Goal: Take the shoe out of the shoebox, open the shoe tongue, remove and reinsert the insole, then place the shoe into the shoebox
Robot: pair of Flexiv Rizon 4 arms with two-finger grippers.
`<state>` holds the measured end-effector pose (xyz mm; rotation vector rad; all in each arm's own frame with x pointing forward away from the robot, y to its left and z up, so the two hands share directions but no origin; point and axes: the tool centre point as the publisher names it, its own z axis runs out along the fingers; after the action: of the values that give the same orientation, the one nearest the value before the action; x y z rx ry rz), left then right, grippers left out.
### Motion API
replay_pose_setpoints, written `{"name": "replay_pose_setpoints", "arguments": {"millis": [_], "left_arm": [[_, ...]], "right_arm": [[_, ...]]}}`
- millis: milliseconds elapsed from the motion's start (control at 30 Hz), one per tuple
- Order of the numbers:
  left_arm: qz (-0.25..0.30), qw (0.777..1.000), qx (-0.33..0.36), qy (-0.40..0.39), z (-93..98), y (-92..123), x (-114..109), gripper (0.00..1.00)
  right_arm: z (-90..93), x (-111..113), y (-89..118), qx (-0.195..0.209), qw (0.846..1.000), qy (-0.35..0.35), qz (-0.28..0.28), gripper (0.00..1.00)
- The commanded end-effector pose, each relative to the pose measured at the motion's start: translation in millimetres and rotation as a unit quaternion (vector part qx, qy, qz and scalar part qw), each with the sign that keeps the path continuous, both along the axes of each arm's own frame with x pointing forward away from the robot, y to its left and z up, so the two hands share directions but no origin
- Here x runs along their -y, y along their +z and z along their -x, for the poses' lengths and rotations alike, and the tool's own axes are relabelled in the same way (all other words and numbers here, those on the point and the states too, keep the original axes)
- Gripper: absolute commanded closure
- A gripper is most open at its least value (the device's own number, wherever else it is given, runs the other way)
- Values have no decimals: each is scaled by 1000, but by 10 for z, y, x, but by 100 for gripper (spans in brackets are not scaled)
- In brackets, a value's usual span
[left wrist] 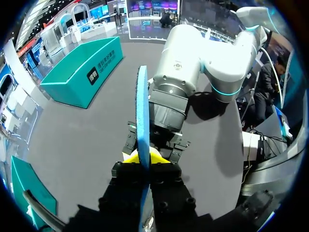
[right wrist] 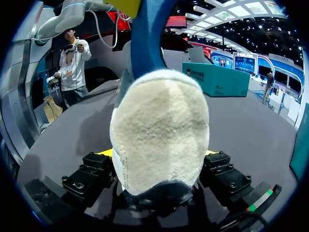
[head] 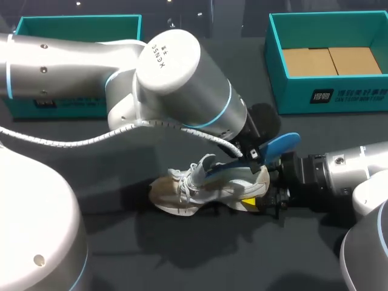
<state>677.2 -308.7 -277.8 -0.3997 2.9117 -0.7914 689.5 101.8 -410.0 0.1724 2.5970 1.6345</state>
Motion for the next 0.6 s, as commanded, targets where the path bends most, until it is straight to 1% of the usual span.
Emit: {"name": "replay_pose_setpoints", "arguments": {"millis": [33,233,333,433,500,533,600], "left_arm": [[39,999,-24,2,46,171,-106,100],[138,989,-46,-2,192,858,-239,100],[181,982,-42,-7,290,1182,-293,100],[224,973,-44,-8,394,1561,-356,100],[257,965,-42,-14,463,1813,-449,100],[274,961,-40,-21,489,1909,-506,100],[274,961,-40,-21,489,1909,-506,100]], "right_arm": [[-6,-8,-31,0,1000,0,2,100],[-6,-8,-31,0,1000,0,2,100],[-6,-8,-31,0,1000,0,2,100],[-6,-8,-31,0,1000,0,2,100],[-6,-8,-31,0,1000,0,2,100],[-6,-8,-31,0,1000,0,2,100],[-6,-8,-31,0,1000,0,2,100]]}}
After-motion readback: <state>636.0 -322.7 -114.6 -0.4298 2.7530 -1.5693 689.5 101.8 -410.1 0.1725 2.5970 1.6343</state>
